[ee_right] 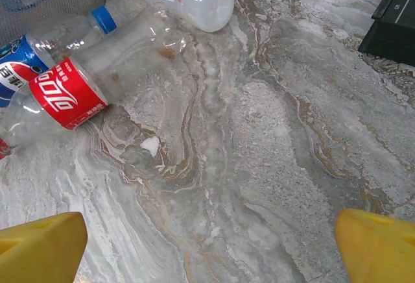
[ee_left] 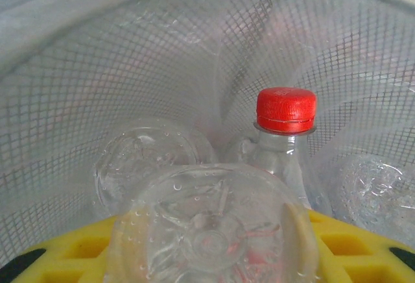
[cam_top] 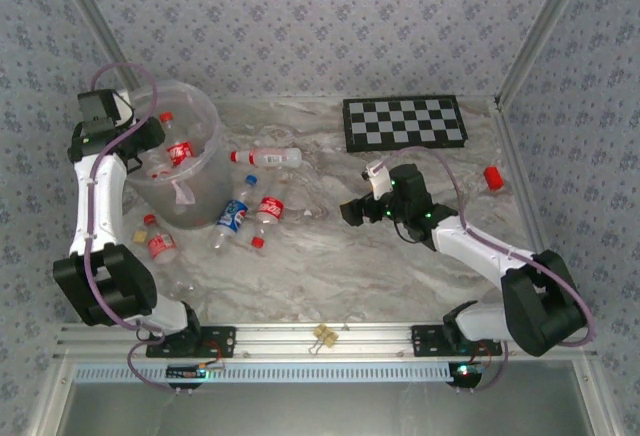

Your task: Put the plastic bottles in the bin

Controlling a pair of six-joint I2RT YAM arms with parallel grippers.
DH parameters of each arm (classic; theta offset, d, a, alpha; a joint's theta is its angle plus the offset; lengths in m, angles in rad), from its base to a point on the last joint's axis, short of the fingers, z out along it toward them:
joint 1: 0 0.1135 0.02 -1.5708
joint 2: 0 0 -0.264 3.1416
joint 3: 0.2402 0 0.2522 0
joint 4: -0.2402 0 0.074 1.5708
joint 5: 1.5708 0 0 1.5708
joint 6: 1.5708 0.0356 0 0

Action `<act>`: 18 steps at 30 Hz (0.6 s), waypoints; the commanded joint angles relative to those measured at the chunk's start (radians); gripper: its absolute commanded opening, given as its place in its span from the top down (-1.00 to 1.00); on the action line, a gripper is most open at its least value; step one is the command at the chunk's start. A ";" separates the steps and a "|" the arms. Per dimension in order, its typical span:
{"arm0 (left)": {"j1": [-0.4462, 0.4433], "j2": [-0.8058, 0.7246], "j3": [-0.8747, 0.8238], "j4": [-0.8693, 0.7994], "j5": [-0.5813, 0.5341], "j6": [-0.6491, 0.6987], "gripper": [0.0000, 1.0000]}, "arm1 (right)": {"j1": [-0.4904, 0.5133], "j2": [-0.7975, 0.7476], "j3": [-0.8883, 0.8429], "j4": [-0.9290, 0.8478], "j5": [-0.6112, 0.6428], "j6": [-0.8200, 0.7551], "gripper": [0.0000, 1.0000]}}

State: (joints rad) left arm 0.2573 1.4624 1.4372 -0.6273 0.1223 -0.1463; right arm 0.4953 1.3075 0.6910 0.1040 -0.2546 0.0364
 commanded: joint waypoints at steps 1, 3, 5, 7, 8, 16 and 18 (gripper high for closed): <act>-0.027 0.036 -0.039 -0.188 0.008 0.012 1.00 | 0.005 0.009 0.027 0.007 -0.020 -0.012 -0.99; -0.049 0.030 -0.063 -0.172 -0.010 0.006 1.00 | 0.005 0.011 0.029 0.004 -0.021 -0.012 -0.99; -0.066 0.037 -0.076 -0.163 -0.006 -0.003 1.00 | 0.005 0.013 0.030 0.002 -0.022 -0.012 -1.00; -0.085 0.048 -0.093 -0.144 0.007 -0.015 1.00 | 0.006 0.013 0.028 0.004 -0.021 -0.009 -1.00; -0.095 0.056 -0.100 -0.135 0.012 -0.022 1.00 | 0.008 0.012 0.028 0.004 -0.021 -0.008 -1.00; -0.169 0.094 -0.121 -0.066 0.104 -0.076 1.00 | 0.014 0.008 0.026 -0.008 -0.015 -0.006 -0.99; -0.180 0.097 -0.104 -0.069 0.111 -0.082 0.93 | 0.016 0.010 0.034 -0.023 -0.009 -0.006 -1.00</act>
State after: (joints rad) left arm 0.1238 1.4788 1.3827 -0.4953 0.1017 -0.1860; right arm 0.5034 1.3128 0.6922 0.1005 -0.2619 0.0364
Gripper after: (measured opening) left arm 0.480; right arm 0.998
